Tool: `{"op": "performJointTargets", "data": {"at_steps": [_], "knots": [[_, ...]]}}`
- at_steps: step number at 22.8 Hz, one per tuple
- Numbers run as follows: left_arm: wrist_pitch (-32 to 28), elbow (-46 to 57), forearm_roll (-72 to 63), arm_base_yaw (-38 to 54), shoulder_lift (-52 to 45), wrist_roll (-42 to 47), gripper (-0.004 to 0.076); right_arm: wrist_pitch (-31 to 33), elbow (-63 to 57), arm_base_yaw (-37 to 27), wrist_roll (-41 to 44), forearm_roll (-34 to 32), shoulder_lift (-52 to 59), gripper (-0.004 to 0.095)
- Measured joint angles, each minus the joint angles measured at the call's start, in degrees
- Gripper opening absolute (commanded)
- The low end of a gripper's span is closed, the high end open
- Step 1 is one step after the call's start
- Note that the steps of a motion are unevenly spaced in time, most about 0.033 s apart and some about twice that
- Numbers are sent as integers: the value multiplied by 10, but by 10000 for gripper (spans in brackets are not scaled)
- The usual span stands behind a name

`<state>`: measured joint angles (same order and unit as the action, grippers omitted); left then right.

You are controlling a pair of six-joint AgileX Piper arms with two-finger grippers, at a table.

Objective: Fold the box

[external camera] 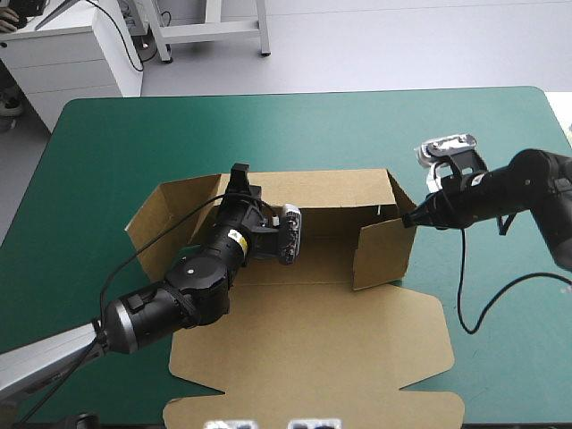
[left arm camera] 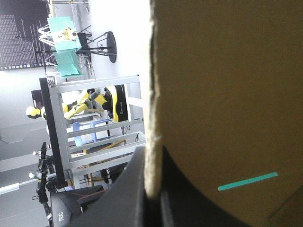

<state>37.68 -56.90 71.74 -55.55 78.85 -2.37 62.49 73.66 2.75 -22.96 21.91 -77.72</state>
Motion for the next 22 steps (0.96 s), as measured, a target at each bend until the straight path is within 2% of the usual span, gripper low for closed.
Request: {"op": "performJointTargets", "data": {"at_steps": [7, 10, 12, 15, 18, 21, 22], "knots": [[0, 0, 0, 0, 0, 0, -8, -127, -150, 0, -60, 38, 82, -20], [0, 0, 0, 0, 0, 0, -8, -194, -222, 0, -125, 88, 119, -20], [0, 0, 0, 0, 0, 0, -9, -218, -254, 0, -175, 124, 133, -12], [0, 0, 0, 0, 0, 0, -8, -224, -267, 0, -202, 136, 139, 25], [0, 0, 0, 0, 0, 0, -8, -216, -269, 0, -224, 137, 139, 223], [0, 0, 0, 0, 0, 0, -8, -210, -269, 0, -231, 125, 139, 536], [0, 0, 0, 0, 0, 2, -8, -210, -269, 0, -231, 117, 139, 601]]}}
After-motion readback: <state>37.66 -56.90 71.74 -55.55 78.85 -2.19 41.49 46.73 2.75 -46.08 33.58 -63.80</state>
